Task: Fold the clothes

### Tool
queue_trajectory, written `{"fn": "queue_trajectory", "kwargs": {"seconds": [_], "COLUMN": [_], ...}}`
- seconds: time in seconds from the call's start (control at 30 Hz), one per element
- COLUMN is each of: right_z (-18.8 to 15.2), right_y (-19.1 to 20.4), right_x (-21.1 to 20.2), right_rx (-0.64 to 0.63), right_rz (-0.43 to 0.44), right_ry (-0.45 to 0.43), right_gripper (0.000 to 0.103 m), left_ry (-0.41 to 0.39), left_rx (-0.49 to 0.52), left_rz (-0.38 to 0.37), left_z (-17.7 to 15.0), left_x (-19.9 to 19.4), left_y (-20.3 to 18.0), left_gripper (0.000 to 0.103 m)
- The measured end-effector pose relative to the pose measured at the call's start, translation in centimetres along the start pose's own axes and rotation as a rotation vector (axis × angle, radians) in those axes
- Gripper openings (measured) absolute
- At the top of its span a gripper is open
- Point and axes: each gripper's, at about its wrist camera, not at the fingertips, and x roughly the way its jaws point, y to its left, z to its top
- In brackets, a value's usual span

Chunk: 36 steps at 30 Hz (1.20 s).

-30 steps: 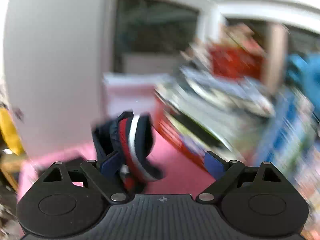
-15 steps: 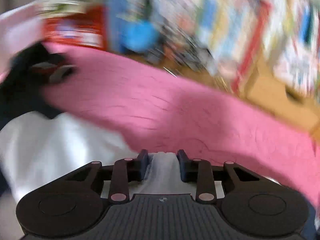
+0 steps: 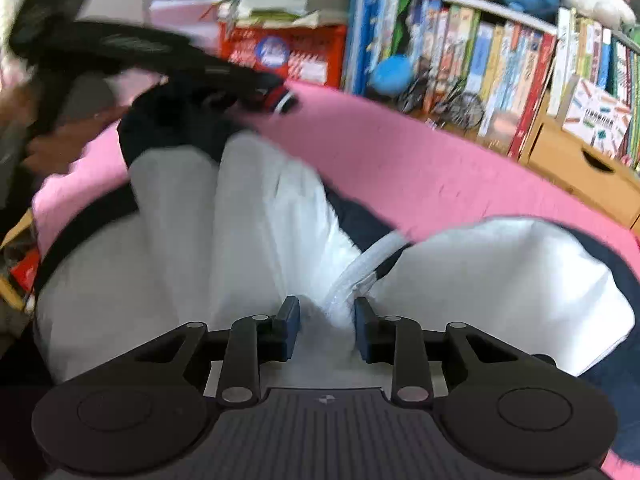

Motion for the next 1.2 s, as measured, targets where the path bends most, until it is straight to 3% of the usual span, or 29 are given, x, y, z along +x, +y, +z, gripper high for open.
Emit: {"fn": "queue_trajectory", "kwargs": {"seconds": [0.13,0.2,0.27,0.33,0.4,0.5,0.57,0.63,0.8,0.9,1.07,1.13,1.2], "right_z": [-0.8,0.1,1.8,4.4,6.3,7.5,6.3,3.7,-5.4,-10.1,-11.4,-11.4,-11.5], "right_y": [0.8,-0.7,-2.6,-4.5,-5.9,-7.7,-8.9,-9.8,-10.1,-9.7,-7.7,-7.2,-6.8], "right_x": [-2.0,-4.0,-5.6,-5.7,-3.7,0.5,1.3,0.4,-4.5,-6.6,-8.4,-9.0,-9.8], "right_rx": [-0.034,0.022,0.073,0.081,0.062,0.016,0.057,0.134,0.321,0.407,0.341,0.33,0.32], "right_rz": [0.023,0.048,0.004,-0.085,-0.145,-0.21,-0.246,-0.226,-0.178,-0.15,-0.201,-0.213,-0.22], "right_ry": [0.015,-0.054,-0.153,-0.205,-0.174,-0.026,0.084,0.121,0.022,-0.08,-0.144,-0.162,-0.181], "right_gripper": [0.037,0.065,0.079,0.08,0.079,0.079,0.076,0.074,0.076,0.077,0.077,0.077,0.077], "left_ry": [0.076,0.097,0.092,0.094,0.092,0.091,0.094,0.093,0.09,0.031,-0.078,-0.056,0.018], "left_rx": [0.183,0.228,0.221,0.202,0.199,0.203,0.199,0.192,0.148,0.186,0.331,0.355,0.37], "left_rz": [0.037,0.055,0.055,0.046,0.044,0.042,0.032,0.012,-0.055,-0.106,-0.205,-0.256,-0.304], "left_z": [-3.9,-5.8,-6.9,-7.4,-7.8,-8.1,-7.9,-7.7,-6.5,-4.9,-1.6,-1.0,-1.2], "left_x": [1.5,1.9,1.5,1.2,0.9,0.5,0.4,0.2,-1.1,-3.1,-4.7,-3.4,-1.1], "left_y": [-3.5,-3.9,-3.7,-3.4,-3.4,-3.1,-2.7,-2.2,-1.1,-1.1,-2.0,-2.2,-2.7], "left_gripper": [0.103,0.103,0.103,0.103,0.103,0.103,0.103,0.103,0.103,0.103,0.103,0.103,0.103]}}
